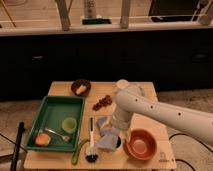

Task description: Place towel in metal cup

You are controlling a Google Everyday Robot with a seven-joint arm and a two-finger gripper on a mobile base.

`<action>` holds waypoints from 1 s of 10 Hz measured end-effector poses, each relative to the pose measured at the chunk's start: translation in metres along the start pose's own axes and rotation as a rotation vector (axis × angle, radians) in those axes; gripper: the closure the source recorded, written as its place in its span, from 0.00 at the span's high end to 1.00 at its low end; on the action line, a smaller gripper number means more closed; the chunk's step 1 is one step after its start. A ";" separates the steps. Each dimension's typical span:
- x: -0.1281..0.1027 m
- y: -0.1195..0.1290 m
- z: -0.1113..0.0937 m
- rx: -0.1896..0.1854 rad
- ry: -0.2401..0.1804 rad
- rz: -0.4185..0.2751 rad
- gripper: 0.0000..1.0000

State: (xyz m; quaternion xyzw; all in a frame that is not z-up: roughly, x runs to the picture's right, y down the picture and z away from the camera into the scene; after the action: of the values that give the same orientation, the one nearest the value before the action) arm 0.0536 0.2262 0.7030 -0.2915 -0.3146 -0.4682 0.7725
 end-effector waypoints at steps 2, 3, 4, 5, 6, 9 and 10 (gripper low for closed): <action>0.002 -0.001 -0.001 0.003 0.003 -0.006 0.80; 0.003 -0.001 -0.002 0.003 0.004 -0.010 0.80; 0.003 -0.001 -0.002 0.004 0.005 -0.009 0.80; 0.003 -0.001 -0.002 0.003 0.004 -0.009 0.80; 0.003 -0.001 -0.002 0.003 0.004 -0.010 0.80; 0.003 -0.001 -0.002 0.003 0.005 -0.009 0.80; 0.003 -0.001 -0.002 0.004 0.005 -0.008 0.80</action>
State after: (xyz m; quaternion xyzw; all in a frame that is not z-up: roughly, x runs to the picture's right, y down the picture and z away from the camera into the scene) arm 0.0545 0.2232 0.7039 -0.2878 -0.3149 -0.4716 0.7718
